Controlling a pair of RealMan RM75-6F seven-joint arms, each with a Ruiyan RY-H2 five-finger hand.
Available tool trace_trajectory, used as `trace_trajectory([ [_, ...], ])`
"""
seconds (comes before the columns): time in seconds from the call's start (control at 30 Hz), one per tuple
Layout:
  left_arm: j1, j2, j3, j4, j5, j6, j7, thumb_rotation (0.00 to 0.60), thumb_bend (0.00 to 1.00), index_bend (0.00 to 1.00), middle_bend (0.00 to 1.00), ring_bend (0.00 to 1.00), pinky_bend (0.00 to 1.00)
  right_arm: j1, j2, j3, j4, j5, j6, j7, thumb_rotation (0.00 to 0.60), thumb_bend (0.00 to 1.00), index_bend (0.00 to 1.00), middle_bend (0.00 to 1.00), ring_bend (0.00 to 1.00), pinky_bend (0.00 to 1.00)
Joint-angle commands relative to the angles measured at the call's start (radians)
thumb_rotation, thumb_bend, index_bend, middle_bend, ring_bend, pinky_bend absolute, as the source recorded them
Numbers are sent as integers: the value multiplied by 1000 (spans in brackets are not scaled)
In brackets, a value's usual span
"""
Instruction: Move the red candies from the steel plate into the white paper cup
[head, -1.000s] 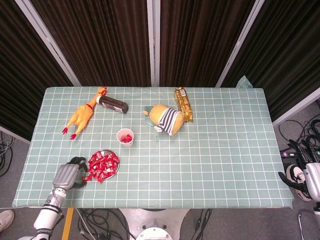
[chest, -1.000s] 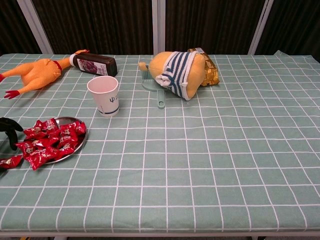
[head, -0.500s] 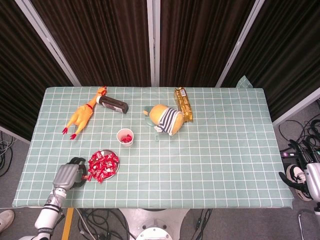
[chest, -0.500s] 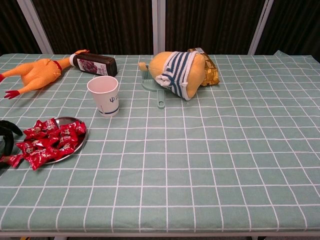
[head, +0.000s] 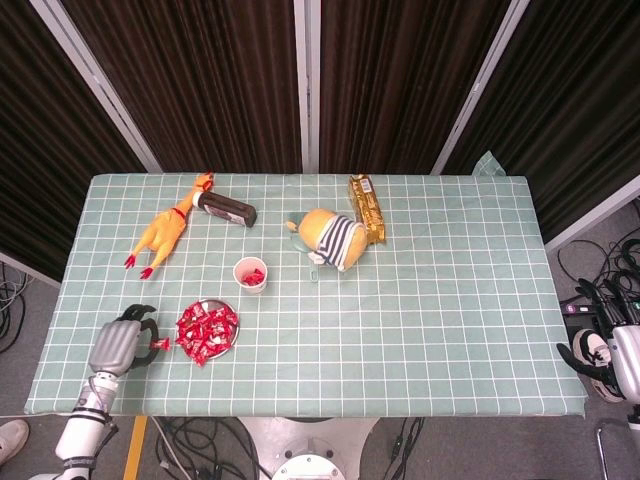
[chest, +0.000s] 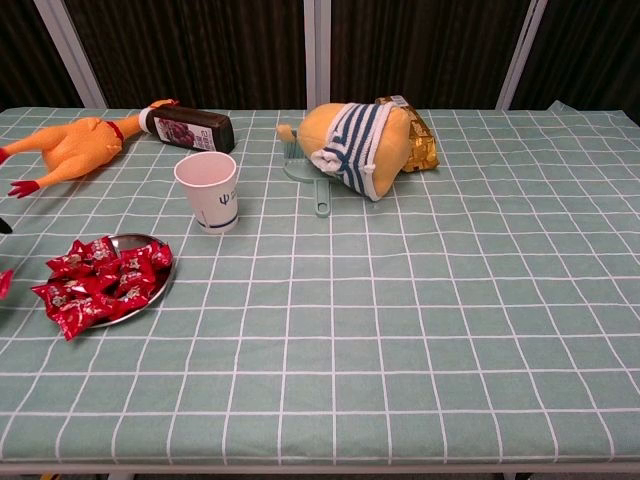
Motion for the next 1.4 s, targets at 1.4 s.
trace_trajectory([
  [1.4,-558,-68,-207,143,-178,-479,65,600,363,472,296,172,305,-9,-6,-1,12,21,-3,3,600,158,79,200,53,226],
])
